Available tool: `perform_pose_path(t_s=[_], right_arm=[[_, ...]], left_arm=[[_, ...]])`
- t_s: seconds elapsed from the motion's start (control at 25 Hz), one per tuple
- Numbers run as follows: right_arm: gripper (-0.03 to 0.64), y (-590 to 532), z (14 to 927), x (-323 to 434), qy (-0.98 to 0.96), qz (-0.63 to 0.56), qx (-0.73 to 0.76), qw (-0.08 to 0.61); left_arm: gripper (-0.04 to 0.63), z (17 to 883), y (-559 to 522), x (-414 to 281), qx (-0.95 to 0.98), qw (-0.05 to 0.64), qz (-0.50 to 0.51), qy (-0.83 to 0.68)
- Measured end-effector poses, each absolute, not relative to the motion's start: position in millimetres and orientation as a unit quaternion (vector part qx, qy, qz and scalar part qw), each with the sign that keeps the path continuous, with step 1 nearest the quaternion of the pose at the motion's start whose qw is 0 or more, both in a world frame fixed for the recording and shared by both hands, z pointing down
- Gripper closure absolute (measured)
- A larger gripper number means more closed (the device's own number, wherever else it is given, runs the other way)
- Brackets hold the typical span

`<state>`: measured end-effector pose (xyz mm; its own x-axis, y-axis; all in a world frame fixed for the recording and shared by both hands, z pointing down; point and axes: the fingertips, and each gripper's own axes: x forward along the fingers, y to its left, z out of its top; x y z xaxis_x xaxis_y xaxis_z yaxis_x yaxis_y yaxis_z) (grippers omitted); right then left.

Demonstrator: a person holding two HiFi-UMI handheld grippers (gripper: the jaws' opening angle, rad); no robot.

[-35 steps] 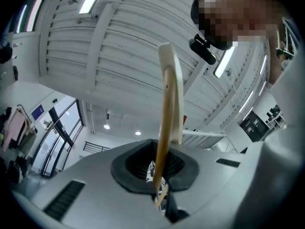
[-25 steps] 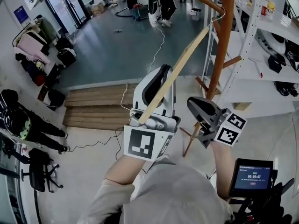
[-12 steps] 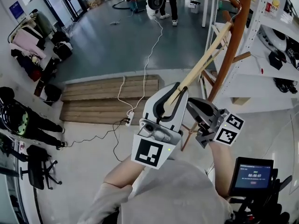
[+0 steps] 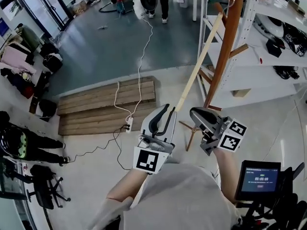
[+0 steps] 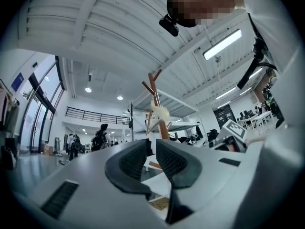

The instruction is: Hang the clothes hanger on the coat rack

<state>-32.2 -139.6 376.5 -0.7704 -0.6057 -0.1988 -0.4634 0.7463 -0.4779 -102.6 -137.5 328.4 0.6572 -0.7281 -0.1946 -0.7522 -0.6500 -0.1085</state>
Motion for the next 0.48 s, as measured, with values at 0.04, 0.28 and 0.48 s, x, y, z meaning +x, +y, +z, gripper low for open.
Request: perform_pose_path(t_s=[0.04, 0.28, 0.48], right_arm=[[0.603, -140, 378, -29, 0.916, -0.207, -0.298, 0.174], [0.603, -141, 394, -5, 0.897, -0.215, -0.34, 0.181], [0.603, -140, 413, 28, 0.869, -0.225, -0.401, 0.185]], left_arm=[[0.545, 337, -139, -101, -0.909, 0.083, 0.059, 0.405], [0.545, 398, -143, -79, -0.933, 0.033, 0.004, 0.358], [0.545, 427, -150, -45, -0.956, -0.01, -0.013, 0.294]])
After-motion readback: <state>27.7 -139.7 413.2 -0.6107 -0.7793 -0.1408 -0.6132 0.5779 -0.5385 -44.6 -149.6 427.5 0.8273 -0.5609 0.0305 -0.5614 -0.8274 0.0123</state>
